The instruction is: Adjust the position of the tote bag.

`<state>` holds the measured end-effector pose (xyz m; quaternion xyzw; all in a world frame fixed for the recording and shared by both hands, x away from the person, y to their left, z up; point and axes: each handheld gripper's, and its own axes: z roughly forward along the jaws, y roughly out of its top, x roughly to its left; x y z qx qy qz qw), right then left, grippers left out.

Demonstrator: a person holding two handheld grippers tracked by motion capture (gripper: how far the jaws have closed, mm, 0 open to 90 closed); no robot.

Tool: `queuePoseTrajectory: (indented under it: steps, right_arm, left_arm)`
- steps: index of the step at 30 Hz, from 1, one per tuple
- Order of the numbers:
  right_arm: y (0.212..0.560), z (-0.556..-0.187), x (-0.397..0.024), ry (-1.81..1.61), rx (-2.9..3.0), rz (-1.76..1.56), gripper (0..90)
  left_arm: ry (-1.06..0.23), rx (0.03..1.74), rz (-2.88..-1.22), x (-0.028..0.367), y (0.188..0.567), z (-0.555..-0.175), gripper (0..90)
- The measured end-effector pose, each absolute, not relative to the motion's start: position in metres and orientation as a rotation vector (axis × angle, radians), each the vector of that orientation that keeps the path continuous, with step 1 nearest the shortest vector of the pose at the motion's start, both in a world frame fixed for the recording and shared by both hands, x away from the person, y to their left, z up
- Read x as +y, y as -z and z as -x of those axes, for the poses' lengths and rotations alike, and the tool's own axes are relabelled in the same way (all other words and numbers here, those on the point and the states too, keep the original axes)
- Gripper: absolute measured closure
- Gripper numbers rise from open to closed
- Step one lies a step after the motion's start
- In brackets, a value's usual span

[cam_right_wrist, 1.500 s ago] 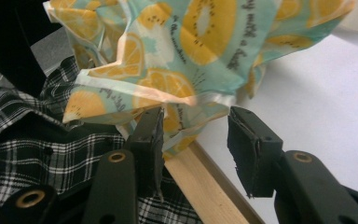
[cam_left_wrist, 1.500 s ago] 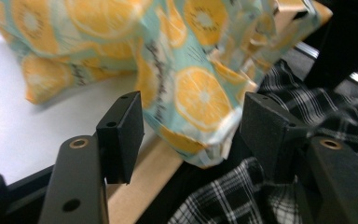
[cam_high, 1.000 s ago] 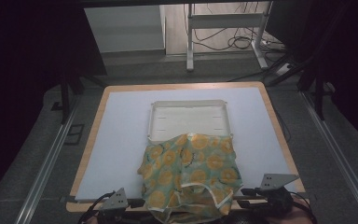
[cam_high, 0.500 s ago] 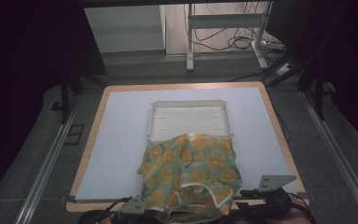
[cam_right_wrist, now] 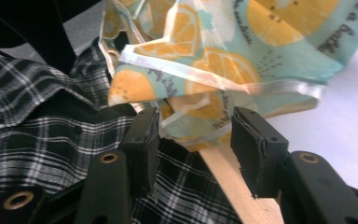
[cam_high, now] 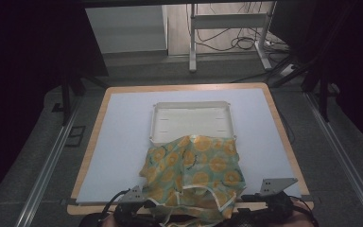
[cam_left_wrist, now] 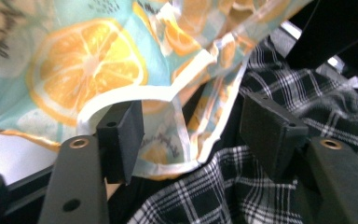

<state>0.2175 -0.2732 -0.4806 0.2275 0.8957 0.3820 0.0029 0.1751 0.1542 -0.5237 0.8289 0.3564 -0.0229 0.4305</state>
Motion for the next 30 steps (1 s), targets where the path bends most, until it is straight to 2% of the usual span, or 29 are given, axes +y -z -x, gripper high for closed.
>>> queuePoseTrajectory:
  steps: [6,13,17,19,21,22,23,25,26,27,28,30]
  right_arm:
    - [0.484,-0.218,-0.264,-1.243,2.87,-0.722,42.5]
    - [0.491,-0.224,-0.256,-1.317,2.923,-0.815,34.7]
    - [0.493,-0.228,-0.252,-1.349,2.937,-0.849,33.6]
    - [0.495,-0.23,-0.248,-1.349,2.939,-0.855,37.9]
    - [0.496,-0.233,-0.246,-1.347,2.924,-0.852,46.7]
    - [0.496,-0.234,-0.246,-1.351,2.922,-0.851,52.4]
    - [0.495,-0.237,-0.245,-1.367,2.905,-0.862,63.7]
    - [0.495,-0.238,-0.246,-1.389,2.891,-0.864,75.1]
    - [0.495,-0.238,-0.246,-1.389,2.891,-0.864,75.1]
    - [0.494,-0.239,-0.247,-1.409,2.876,-0.872,80.7]
    - [0.492,-0.24,-0.25,-1.459,2.853,-0.875,88.3]
    - [0.49,-0.24,-0.251,-1.479,2.835,-0.885,88.6]
  left_arm:
    - [0.044,0.898,-2.008,0.156,0.521,-0.183,38.1]
    - [0.027,0.886,-2.005,0.152,0.52,-0.189,41.8]
    - [0.025,0.877,-2.003,0.151,0.52,-0.191,44.5]
    - [0.023,0.872,-1.999,0.15,0.52,-0.192,48.3]
    - [0.022,0.868,-1.998,0.15,0.52,-0.194,52.7]
    - [0.024,0.86,-1.999,0.15,0.52,-0.194,55.5]
    - [0.026,0.853,-2.001,0.15,0.52,-0.195,61.8]
    - [0.037,0.841,-1.996,0.15,0.519,-0.194,69.1]
    - [0.037,0.841,-1.996,0.15,0.519,-0.194,72.9]
    - [0.04,0.833,-1.994,0.151,0.519,-0.194,72.9]
    - [0.041,0.828,-1.994,0.151,0.519,-0.194,81.9]
    - [0.042,0.817,-1.977,0.152,0.517,-0.194,88.2]
